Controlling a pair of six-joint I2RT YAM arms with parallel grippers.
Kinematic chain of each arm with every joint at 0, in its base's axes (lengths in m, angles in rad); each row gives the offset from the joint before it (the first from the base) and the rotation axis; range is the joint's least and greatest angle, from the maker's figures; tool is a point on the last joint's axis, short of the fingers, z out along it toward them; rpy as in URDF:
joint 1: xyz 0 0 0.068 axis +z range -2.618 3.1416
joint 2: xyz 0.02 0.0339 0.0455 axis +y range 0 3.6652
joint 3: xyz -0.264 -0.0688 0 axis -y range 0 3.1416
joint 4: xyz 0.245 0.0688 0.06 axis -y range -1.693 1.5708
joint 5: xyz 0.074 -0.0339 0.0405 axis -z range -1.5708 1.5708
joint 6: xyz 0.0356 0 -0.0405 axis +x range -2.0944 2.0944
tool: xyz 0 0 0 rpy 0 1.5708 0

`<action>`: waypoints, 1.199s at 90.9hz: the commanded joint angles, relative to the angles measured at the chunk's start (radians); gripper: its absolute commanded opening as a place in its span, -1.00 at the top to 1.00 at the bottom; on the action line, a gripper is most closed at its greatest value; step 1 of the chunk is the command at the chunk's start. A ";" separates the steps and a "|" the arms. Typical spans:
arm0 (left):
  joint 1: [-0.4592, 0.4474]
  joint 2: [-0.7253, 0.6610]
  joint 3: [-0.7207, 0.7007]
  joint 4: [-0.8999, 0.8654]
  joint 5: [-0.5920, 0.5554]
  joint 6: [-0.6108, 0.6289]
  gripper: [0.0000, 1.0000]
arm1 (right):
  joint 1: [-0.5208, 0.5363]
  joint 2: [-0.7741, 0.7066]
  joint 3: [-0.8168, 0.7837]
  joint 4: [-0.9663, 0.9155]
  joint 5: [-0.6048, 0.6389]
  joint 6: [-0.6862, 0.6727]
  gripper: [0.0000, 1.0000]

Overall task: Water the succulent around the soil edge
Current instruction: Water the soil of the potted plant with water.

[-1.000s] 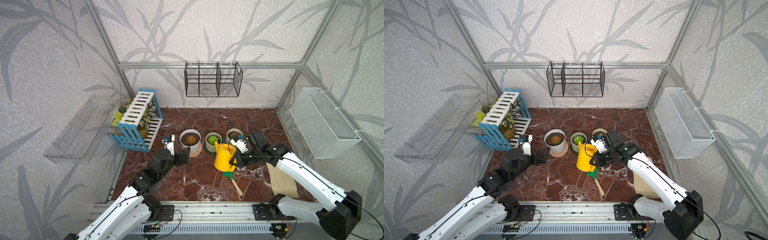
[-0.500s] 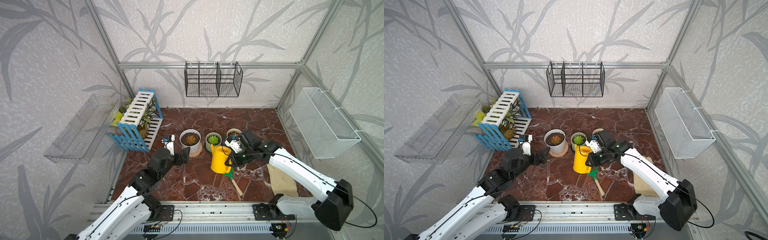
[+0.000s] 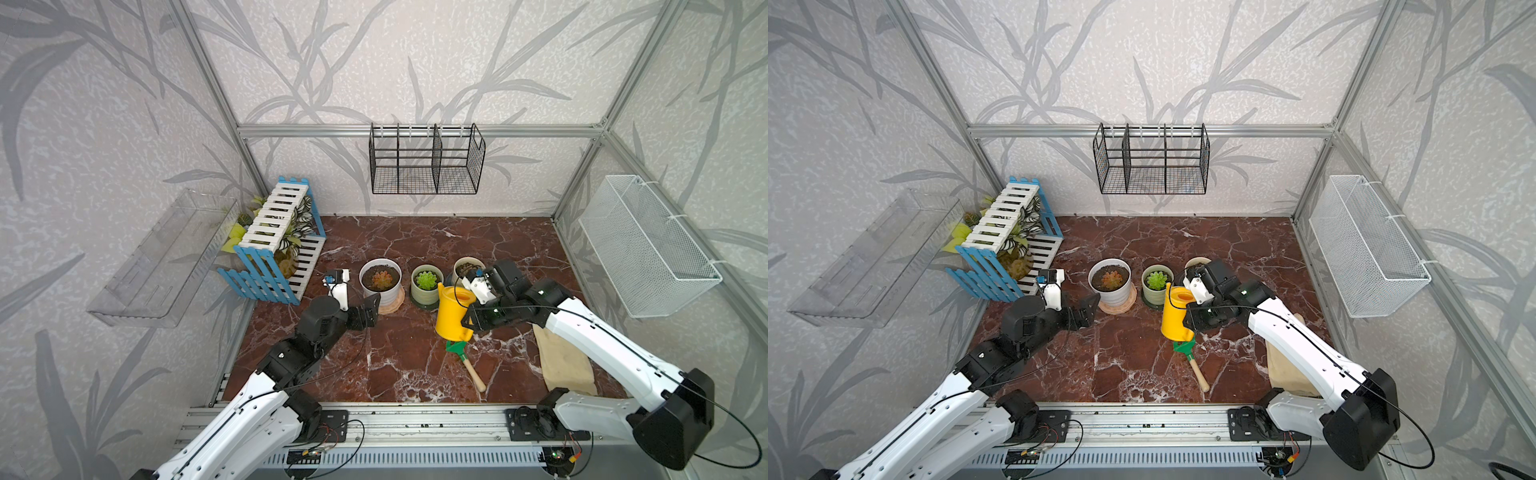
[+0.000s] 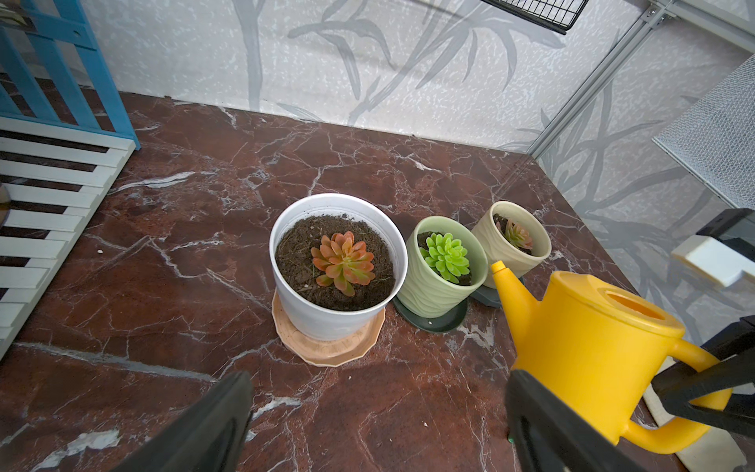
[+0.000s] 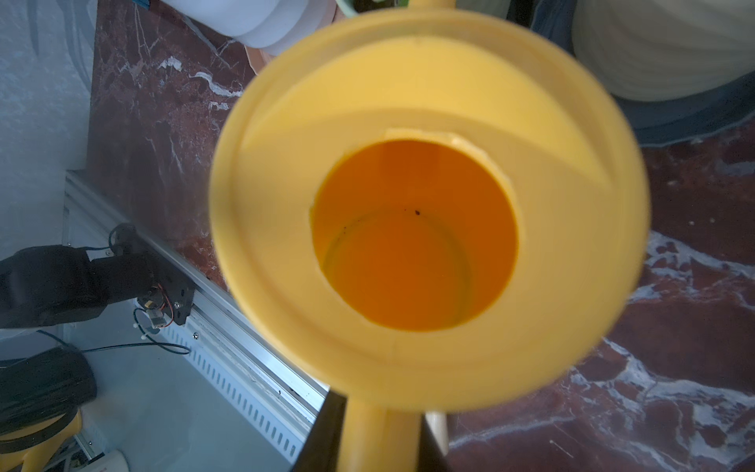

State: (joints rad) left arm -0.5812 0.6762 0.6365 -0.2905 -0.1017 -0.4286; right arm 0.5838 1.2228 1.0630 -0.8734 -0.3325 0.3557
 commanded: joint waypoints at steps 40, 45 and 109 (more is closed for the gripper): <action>0.016 -0.001 -0.017 0.033 0.022 -0.002 -1.00 | 0.054 0.038 0.042 0.058 -0.096 -0.027 1.00; 0.018 -0.002 -0.019 0.034 0.026 -0.002 -1.00 | 0.057 0.045 0.045 0.065 -0.096 -0.028 1.00; 0.066 0.021 -0.033 0.065 0.085 -0.016 -1.00 | 0.062 -0.002 0.023 0.059 0.041 -0.015 1.00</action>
State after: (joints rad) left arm -0.5266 0.6941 0.6125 -0.2527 -0.0418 -0.4385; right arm 0.6426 1.2518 1.0706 -0.8165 -0.3222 0.3401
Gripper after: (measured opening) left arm 0.998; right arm 0.193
